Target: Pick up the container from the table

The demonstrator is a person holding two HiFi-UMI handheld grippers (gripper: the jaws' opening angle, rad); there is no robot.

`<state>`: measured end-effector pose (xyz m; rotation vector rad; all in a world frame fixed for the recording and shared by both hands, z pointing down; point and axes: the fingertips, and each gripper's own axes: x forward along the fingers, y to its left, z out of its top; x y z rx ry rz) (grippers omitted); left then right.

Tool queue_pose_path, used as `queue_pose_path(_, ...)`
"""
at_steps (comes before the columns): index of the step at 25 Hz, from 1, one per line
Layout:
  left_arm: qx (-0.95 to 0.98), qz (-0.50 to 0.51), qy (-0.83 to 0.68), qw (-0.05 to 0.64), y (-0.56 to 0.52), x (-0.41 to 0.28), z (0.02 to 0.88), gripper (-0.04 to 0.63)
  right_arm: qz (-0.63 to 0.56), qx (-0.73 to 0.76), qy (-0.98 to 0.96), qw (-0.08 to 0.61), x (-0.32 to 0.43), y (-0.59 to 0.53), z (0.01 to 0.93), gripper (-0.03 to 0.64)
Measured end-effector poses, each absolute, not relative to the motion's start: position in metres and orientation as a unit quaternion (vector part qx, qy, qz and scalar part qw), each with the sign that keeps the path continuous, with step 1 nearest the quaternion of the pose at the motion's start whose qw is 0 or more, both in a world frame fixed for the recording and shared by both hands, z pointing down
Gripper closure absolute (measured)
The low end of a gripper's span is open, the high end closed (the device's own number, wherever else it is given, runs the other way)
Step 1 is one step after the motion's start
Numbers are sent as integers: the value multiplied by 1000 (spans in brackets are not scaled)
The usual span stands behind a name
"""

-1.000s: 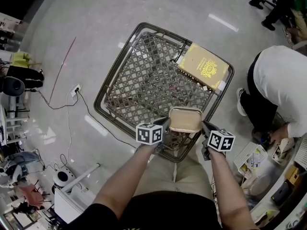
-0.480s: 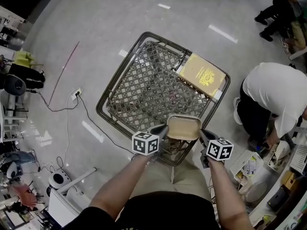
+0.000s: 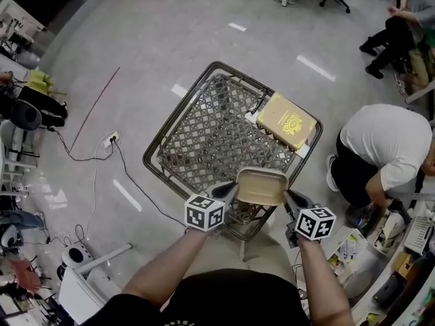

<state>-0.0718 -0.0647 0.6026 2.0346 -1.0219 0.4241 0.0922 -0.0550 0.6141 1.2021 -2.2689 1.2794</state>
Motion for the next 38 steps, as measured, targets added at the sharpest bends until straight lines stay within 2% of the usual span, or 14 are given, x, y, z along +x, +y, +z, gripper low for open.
queue_pose_path(24,849,118,-420,298,-65,-76,470,565,373,429,-819,81,87,-48,492,584)
queue_pose_path(38,876,80,-432,200,-76,-75,374,566,297,434,-850,33,87,-57,395,584)
